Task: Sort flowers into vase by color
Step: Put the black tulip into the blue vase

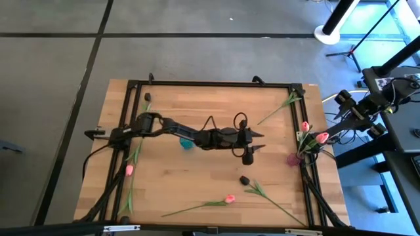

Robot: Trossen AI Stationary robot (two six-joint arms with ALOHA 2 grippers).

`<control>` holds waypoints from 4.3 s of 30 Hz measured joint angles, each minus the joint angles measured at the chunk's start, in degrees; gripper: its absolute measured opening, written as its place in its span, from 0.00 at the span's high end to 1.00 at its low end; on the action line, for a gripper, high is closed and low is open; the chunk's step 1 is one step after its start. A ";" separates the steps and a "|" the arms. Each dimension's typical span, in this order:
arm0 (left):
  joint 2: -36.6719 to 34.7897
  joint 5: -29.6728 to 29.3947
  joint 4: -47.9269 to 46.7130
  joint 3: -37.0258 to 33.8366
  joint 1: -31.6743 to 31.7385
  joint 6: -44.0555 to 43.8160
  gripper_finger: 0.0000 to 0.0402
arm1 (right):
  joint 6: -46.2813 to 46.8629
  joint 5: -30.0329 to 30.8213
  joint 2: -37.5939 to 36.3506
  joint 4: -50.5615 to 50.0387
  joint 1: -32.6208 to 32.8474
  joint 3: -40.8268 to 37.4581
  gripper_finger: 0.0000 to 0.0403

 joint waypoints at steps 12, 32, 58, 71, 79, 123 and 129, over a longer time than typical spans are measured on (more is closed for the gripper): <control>4.78 -1.69 -0.62 3.95 5.54 -3.00 0.52 | 13.10 47.57 4.59 -3.62 1.12 -2.18 0.50; -11.75 -8.76 -2.35 -11.99 1.10 10.88 0.53 | 50.20 79.91 14.37 -9.18 9.38 -5.26 0.63; -27.78 7.17 1.85 -29.82 3.15 10.94 0.57 | 25.12 82.94 25.24 27.61 1.93 -11.98 0.65; -27.76 9.71 1.24 -29.82 2.23 9.96 0.57 | 18.49 54.52 37.92 27.54 -31.05 -2.69 0.65; -27.74 9.25 -4.01 -29.82 -0.20 9.03 0.57 | 24.08 31.96 45.95 17.67 -59.41 1.50 0.65; -27.70 3.63 -12.98 -29.80 -8.78 8.98 0.57 | 46.31 16.57 51.86 11.80 -83.65 -21.95 0.65; -27.70 3.65 -12.98 -29.80 -8.78 8.96 0.57 | 49.81 15.60 55.68 15.22 -83.65 -28.15 0.65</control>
